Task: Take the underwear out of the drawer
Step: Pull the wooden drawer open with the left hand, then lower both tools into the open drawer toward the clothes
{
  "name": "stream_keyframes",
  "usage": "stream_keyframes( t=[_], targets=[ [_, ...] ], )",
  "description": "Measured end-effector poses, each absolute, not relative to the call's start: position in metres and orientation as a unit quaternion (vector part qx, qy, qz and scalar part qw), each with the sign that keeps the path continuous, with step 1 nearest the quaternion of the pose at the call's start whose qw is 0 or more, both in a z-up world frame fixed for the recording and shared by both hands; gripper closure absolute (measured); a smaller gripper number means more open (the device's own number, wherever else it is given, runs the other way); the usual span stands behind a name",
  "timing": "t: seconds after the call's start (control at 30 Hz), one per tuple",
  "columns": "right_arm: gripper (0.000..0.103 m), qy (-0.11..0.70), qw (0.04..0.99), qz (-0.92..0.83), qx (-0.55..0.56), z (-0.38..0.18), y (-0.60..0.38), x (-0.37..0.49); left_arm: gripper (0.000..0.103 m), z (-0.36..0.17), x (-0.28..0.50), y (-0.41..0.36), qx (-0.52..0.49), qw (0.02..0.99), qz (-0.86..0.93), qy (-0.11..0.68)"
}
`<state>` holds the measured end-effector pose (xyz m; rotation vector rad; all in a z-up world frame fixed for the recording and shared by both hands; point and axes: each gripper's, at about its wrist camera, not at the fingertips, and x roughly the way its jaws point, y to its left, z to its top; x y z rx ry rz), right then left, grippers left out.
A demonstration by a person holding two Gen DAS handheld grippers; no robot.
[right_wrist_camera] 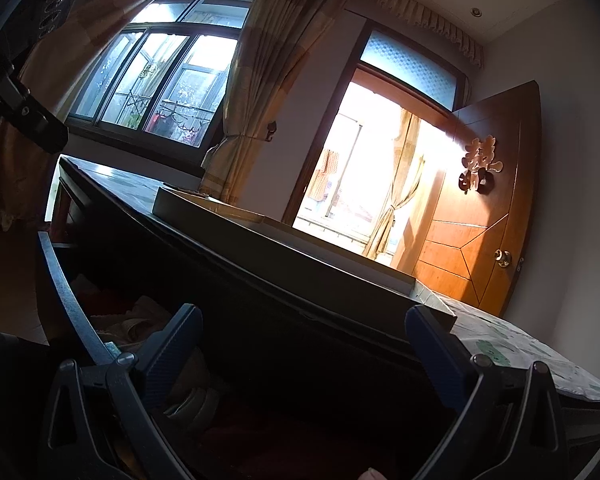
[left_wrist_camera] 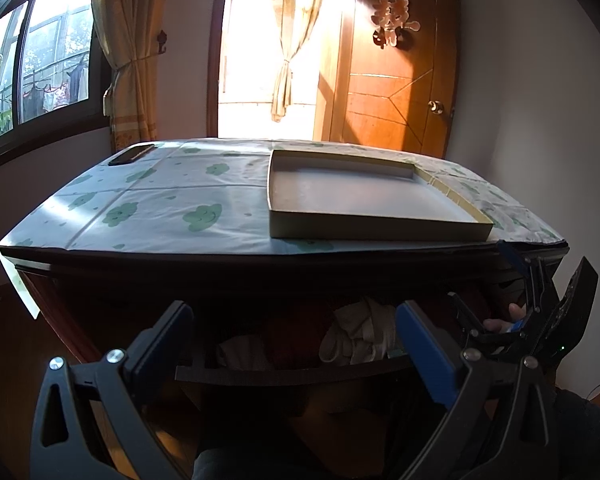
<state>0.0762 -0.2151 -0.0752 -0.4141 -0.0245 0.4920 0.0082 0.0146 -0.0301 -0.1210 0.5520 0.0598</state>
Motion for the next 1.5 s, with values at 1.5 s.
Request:
stream_keyframes(
  t=[1.5],
  targets=[
    [0.001, 0.123, 0.943, 0.253, -0.180, -0.065, -0.227, 0.054, 0.000, -0.027, 0.010, 0.023, -0.055, 0.957, 0.036, 0.281]
  ],
)
